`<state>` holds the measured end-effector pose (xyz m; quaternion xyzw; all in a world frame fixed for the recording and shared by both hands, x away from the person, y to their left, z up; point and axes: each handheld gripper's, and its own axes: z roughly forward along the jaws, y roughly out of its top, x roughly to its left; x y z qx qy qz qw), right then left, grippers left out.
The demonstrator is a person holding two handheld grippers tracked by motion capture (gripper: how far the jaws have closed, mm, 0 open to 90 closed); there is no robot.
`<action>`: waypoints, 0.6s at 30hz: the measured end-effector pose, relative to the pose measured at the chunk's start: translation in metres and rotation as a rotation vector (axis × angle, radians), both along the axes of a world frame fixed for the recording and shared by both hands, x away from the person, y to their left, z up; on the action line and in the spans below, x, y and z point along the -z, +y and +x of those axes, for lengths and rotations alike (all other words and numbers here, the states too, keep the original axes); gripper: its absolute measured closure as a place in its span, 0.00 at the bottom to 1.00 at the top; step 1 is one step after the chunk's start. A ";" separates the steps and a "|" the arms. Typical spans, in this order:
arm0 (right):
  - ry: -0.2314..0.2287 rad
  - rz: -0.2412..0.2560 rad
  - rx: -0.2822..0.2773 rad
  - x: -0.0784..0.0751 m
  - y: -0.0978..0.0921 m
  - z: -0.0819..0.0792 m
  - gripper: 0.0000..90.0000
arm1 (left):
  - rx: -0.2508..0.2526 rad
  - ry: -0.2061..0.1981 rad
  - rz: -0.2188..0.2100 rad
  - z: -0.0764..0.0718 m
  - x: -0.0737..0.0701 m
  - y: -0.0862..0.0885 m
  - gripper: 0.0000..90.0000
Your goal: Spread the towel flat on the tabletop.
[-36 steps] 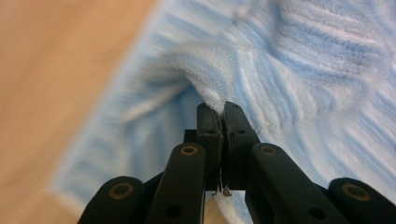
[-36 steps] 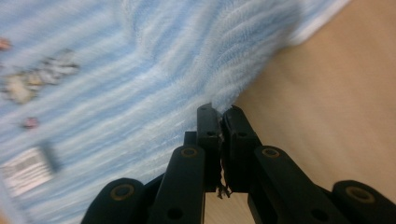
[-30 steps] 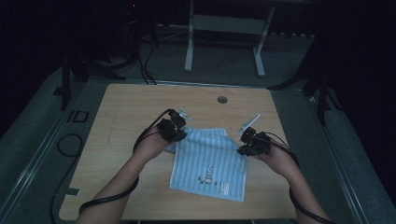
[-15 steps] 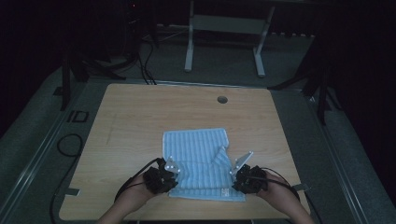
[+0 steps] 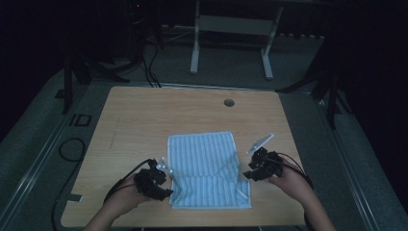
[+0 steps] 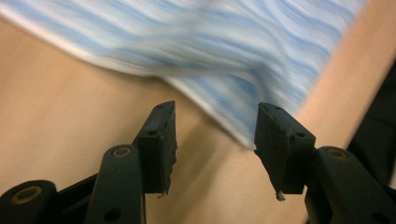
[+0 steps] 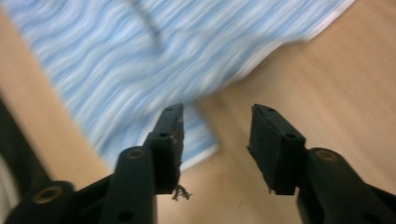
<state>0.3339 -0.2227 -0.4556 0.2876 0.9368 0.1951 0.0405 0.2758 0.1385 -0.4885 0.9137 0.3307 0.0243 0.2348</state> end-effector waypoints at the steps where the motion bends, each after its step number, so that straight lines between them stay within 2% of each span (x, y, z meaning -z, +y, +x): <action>1: 0.016 0.012 0.010 0.002 0.002 0.007 0.56 | -0.011 0.004 -0.004 0.005 0.000 0.002 0.50; 5: 0.073 0.005 0.029 0.019 0.011 0.028 0.49 | -0.039 0.039 -0.024 0.024 0.006 0.002 0.48; 9: 0.101 -0.023 0.026 0.034 0.021 0.036 0.48 | -0.049 0.065 -0.038 0.037 0.015 -0.003 0.45; 10: 0.102 -0.031 0.021 0.037 0.023 0.037 0.49 | -0.054 0.057 -0.028 0.040 0.017 -0.005 0.45; 11: 0.107 -0.035 0.020 0.039 0.025 0.039 0.54 | -0.052 0.046 -0.022 0.042 0.018 -0.008 0.45; 13: 0.097 -0.044 0.004 0.042 0.029 0.040 0.67 | -0.040 0.047 -0.016 0.045 0.021 -0.016 0.45; 14: 0.102 -0.047 -0.001 0.042 0.030 0.041 0.78 | -0.030 0.030 -0.004 0.045 0.022 -0.021 0.47; 16: 0.104 -0.062 -0.029 0.042 0.034 0.041 0.92 | 0.003 0.024 0.021 0.046 0.024 -0.029 0.60; 17: 0.104 -0.062 -0.029 0.042 0.034 0.041 0.92 | 0.003 0.024 0.021 0.046 0.024 -0.029 0.70; 18: 0.103 -0.073 -0.041 0.042 0.035 0.040 0.95 | 0.016 0.018 0.033 0.046 0.026 -0.034 0.70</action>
